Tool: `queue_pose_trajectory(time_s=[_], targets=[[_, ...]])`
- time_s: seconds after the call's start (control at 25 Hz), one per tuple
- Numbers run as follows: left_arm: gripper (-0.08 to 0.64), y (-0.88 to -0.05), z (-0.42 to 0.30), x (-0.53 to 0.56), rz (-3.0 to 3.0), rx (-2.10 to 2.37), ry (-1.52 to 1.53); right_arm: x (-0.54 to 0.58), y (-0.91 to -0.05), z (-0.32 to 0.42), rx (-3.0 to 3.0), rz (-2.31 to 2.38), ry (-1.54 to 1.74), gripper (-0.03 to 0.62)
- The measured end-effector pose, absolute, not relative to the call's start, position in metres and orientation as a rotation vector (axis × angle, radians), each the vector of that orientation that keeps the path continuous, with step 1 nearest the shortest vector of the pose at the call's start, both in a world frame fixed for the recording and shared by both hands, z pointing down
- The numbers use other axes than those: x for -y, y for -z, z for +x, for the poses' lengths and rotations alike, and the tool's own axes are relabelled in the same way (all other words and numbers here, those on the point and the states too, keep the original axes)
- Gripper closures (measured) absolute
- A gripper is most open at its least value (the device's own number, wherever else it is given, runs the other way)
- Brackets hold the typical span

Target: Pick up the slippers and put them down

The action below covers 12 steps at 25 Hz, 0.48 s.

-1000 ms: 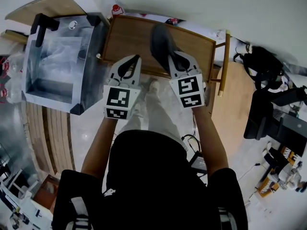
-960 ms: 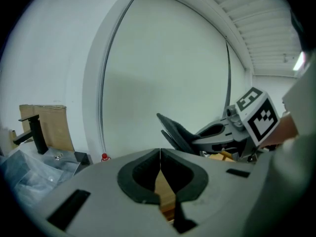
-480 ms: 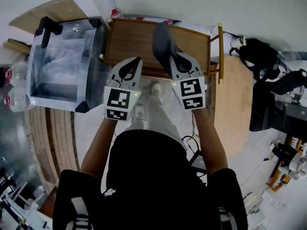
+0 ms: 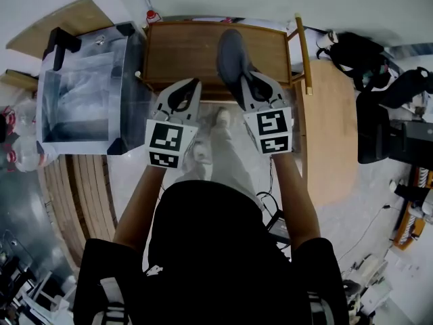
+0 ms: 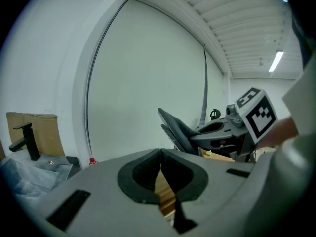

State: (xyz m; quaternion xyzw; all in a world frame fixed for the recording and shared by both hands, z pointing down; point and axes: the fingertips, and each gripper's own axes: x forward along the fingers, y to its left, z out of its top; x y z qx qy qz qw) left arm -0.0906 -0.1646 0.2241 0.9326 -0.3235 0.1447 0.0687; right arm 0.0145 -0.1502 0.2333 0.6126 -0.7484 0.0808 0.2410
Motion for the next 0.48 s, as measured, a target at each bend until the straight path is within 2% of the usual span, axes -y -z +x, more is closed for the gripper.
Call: queue_pose_trajectory(time_s=[0.48], targets=[[0.554,-0.236,-0.047,0.134,2.876,0.772,-0.476,0.104,-0.242,0.054,1.937,1.822,-0.274,0.583]])
